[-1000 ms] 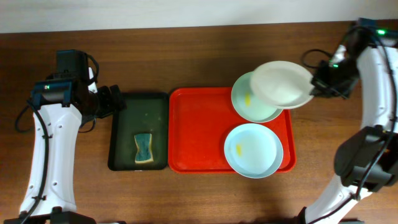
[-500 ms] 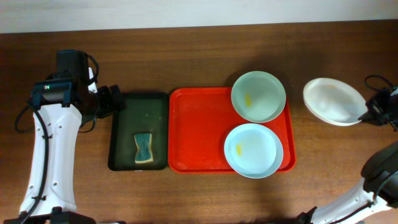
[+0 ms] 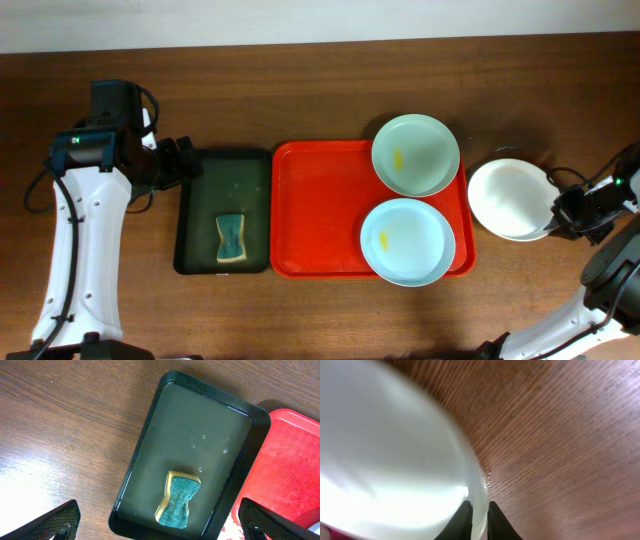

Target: Clean dirty plates on tray and stack at the side

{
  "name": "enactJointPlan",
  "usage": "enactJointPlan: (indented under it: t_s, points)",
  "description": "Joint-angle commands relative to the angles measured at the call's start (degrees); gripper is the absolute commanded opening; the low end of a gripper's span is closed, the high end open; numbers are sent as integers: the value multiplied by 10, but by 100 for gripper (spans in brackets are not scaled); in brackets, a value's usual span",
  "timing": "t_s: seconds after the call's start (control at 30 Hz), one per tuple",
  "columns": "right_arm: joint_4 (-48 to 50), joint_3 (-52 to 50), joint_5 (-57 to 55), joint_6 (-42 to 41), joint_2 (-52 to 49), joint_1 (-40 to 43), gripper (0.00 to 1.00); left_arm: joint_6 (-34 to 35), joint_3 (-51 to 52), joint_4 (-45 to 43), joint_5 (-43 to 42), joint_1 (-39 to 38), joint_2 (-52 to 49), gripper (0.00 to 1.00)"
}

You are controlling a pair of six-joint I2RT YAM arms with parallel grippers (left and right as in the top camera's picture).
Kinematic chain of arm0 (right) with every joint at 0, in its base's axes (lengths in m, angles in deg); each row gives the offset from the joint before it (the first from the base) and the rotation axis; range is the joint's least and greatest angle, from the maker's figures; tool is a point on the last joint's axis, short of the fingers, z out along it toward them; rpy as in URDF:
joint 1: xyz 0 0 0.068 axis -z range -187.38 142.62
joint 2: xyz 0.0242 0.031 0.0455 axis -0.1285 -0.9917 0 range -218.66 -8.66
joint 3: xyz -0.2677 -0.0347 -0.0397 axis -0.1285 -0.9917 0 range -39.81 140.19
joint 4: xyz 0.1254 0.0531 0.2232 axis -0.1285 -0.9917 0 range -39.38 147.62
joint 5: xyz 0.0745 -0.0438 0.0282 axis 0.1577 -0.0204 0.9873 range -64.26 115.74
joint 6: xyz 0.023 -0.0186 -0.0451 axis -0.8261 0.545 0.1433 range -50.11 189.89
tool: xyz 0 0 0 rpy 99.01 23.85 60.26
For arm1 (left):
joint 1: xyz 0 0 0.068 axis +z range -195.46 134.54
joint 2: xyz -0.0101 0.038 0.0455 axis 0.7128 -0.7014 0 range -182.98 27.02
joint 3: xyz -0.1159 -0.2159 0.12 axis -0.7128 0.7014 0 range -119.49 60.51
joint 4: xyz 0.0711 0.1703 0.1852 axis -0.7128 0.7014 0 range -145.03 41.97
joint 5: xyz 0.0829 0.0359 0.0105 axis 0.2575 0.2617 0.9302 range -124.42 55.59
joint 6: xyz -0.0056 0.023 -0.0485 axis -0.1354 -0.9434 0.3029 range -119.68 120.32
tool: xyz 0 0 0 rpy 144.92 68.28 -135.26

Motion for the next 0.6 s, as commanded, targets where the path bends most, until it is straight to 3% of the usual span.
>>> enactJointPlan:
  t_s: [0.0,0.1,0.4,0.47,0.57]
  points:
    - [-8,6,-11,-3,21,-10,25,5,-3,1,-4,1,2,99]
    - [-8,12,-18,35,83,-52,34,5,-3,1,-4,1,2,99]
    - [-135,-31,32,126,232,-196,41,5,-3,1,-4,1,2,99]
    - [-119,-87,31,125,232,-228,42,5,-3,1,-4,1,2,99]
    - [-21,-192,31,78,232,-267,41,5,-3,1,-4,1,2,99]
